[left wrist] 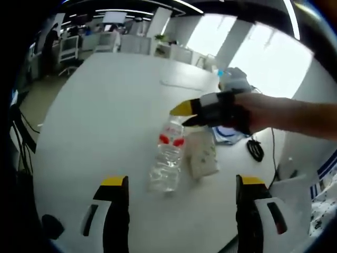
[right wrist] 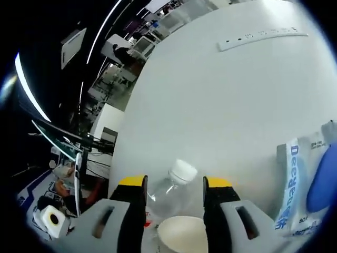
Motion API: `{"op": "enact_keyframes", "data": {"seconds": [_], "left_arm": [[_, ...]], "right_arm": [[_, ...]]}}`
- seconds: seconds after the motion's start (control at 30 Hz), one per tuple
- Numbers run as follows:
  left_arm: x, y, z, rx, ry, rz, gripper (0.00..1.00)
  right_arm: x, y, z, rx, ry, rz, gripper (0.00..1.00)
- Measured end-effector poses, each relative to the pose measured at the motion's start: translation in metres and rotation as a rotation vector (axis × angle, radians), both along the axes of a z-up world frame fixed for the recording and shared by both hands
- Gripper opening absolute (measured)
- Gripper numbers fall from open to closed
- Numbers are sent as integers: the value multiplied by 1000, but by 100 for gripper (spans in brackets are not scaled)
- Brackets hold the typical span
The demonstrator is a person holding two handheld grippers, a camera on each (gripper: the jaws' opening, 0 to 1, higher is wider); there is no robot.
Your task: Arrange the tabletop items into an orderly group along one side of the table until the central work area is clear of visible clutter.
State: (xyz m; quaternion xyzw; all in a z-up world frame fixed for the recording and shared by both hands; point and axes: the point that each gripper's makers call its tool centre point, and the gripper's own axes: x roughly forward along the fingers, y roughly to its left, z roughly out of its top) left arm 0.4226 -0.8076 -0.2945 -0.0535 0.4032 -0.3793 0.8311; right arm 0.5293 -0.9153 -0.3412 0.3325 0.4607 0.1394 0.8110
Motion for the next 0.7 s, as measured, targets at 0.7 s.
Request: {"op": "enact_keyframes", "data": {"seconds": [0.7], "left_arm": [[9,-5,-10,0,15,-25,78]], "right_arm": [[14,-2,-16,62,9,-56,27]]}}
